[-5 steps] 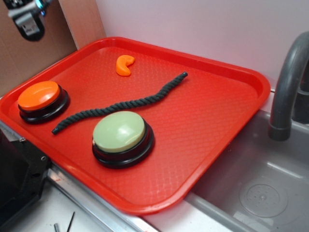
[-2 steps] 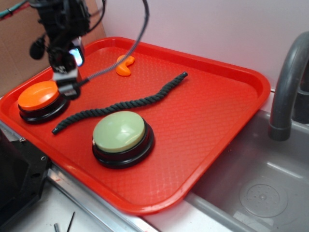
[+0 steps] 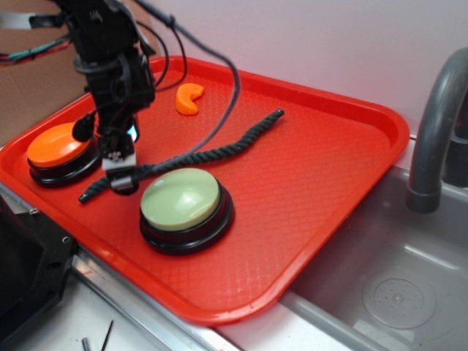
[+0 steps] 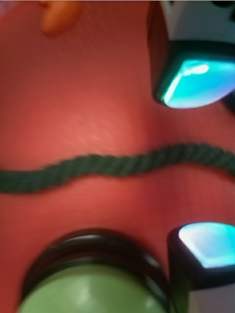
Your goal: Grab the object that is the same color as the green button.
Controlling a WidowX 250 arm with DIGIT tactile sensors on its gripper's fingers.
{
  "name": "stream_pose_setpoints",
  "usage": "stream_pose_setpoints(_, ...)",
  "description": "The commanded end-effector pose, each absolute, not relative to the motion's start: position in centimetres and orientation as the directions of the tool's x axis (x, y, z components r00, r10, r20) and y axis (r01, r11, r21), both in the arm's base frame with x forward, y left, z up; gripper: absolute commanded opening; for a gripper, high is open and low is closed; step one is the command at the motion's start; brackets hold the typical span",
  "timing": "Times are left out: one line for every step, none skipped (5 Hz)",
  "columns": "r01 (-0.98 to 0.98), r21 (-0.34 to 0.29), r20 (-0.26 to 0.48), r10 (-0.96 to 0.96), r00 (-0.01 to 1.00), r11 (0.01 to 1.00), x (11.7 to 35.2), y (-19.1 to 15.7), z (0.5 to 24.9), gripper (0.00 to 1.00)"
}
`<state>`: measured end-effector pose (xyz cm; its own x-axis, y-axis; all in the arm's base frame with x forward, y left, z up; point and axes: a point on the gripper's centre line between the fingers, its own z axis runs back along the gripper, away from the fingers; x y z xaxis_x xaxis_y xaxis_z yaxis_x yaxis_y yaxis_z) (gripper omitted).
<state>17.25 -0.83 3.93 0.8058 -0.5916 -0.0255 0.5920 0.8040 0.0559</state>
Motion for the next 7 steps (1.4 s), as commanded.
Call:
stream_pose_setpoints(0.590, 0.047, -0.032, -0.589, 0.807, 0.806, 17.6, -0.1, 2.1, 1.00)
stream_pose_setpoints(0.564, 0.023, -0.021, -0.564, 0.826, 0.825, 17.6, 0.9, 1.7, 1.00)
stream_pose_setpoints(0.549, 0.003, -0.033, -0.549, 0.835, 0.836, 17.9, 1.1, 1.3, 0.00)
stream_pose_setpoints(0.565, 0.011, -0.028, -0.564, 0.825, 0.825, 17.8, 0.8, 1.3, 0.00)
stream_pose_setpoints(0.566, 0.022, -0.020, -0.565, 0.825, 0.824, 17.9, 0.1, 1.4, 0.00)
stream_pose_setpoints(0.548, 0.038, -0.080, -0.544, 0.835, 0.836, 18.5, -0.3, 2.3, 0.00)
stream_pose_setpoints(0.352, 0.023, -0.129, -0.346, 0.929, 0.936, 17.9, -1.6, 5.4, 0.00)
